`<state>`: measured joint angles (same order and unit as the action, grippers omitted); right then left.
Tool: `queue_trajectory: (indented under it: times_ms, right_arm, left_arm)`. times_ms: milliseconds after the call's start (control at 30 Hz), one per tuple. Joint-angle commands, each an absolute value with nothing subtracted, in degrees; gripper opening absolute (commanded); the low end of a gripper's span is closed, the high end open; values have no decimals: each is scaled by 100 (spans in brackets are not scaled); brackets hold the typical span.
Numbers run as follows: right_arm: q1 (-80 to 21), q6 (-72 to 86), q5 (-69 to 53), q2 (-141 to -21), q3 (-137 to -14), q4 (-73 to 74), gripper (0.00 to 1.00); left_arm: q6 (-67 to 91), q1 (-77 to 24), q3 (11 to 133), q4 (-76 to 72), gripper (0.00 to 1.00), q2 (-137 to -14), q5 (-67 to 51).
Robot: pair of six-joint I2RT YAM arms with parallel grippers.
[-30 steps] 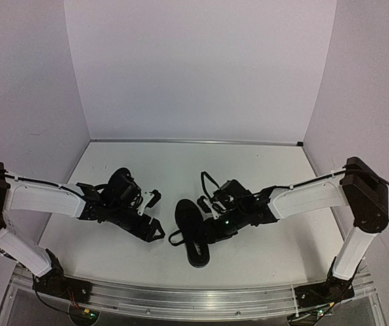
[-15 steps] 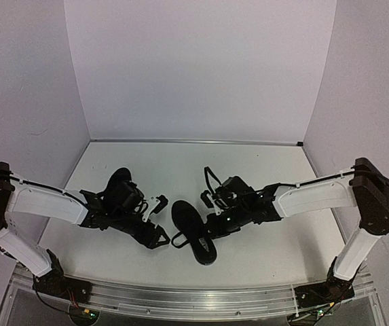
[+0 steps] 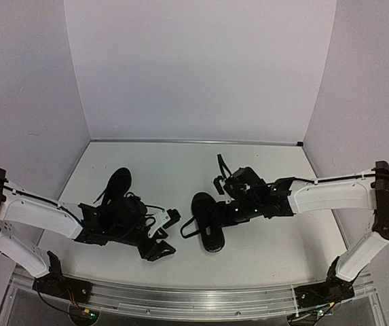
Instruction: Tie the shoes
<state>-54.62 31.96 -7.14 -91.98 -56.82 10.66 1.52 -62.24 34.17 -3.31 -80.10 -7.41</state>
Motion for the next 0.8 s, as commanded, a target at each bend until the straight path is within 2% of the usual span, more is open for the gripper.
queue_trajectory:
  times_ms: [0,167,367,567,767]
  right_arm:
    - [-5366,3235,-397,-8764,-5728,771,0]
    - [-5266,3185,-432,-8659,-5724,796,0]
    - [-5231,3166,-471,-8605,-5713,826,0]
    - [-5217,3166,-484,-8643,-5713,834,0]
    - [-5212,3171,-466,-8611,-5730,835,0]
  left_arm:
    - [-892,-6703,3933,-661,56,-8522,-258]
    - [-1652,-6974,4462,-753,44,-9266,-7]
    - [-2281,-6978,5089,-961,40,-10000,336]
    - [-2562,-6906,5559,-1070,45,-10504,453]
    - [-2496,-6435,5645,-1069,60,-10672,96]
